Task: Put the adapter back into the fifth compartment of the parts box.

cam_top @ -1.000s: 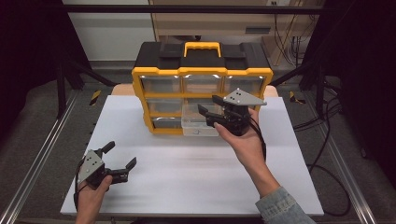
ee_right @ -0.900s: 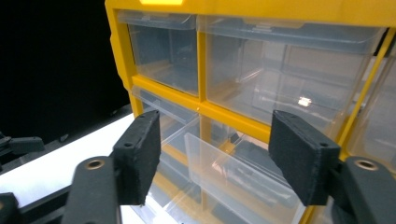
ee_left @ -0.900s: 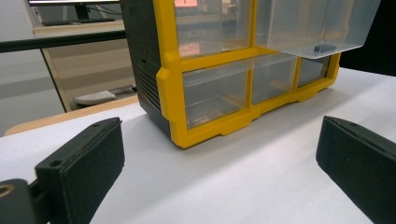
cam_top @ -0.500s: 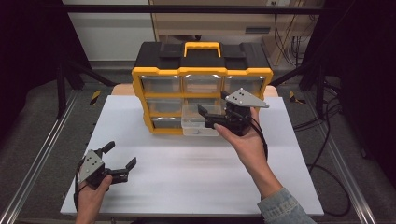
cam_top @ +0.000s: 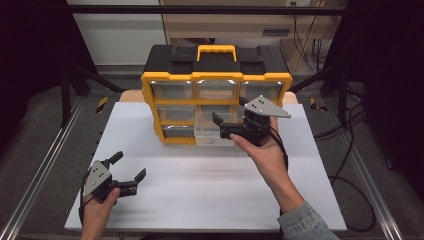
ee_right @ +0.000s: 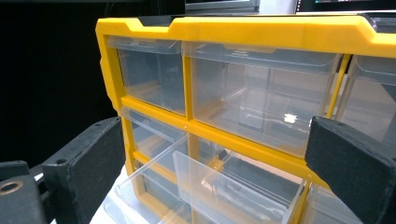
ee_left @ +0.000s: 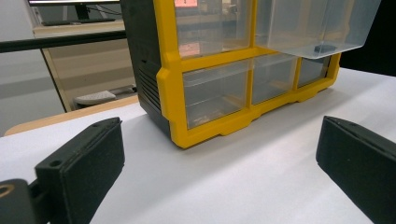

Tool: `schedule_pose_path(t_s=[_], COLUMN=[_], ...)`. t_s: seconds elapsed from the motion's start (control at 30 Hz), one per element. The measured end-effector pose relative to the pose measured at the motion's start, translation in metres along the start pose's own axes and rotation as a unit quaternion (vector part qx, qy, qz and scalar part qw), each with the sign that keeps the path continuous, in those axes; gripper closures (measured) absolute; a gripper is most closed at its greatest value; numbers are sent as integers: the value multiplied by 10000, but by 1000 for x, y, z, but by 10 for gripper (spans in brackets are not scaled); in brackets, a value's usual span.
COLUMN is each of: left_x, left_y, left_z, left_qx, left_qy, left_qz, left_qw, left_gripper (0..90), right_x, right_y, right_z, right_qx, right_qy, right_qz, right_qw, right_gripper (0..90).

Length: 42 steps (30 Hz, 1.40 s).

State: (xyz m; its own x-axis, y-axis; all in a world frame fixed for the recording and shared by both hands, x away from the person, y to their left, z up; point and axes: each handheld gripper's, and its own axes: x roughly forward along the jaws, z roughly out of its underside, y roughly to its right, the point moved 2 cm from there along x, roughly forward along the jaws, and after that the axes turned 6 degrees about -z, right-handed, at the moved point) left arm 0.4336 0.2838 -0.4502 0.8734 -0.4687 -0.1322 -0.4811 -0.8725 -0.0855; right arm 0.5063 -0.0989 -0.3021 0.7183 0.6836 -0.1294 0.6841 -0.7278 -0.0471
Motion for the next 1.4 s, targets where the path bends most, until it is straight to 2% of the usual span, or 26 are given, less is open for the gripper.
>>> schedule_pose_path(t_s=[0.77, 1.4], left_x=[0, 0], left_y=[0, 0], left_z=[0, 0], left_qx=[9, 10], left_qy=[-6, -7], left_qz=[0, -2], left_qw=[10000, 10000], left_gripper=[10, 10], right_x=[-11, -21], right_y=[4, 13], right_z=[-4, -2], right_qx=[-49, -65], right_qy=[197, 226], right_qz=[-39, -10], right_qw=[9998, 9997], right_gripper=[38, 38])
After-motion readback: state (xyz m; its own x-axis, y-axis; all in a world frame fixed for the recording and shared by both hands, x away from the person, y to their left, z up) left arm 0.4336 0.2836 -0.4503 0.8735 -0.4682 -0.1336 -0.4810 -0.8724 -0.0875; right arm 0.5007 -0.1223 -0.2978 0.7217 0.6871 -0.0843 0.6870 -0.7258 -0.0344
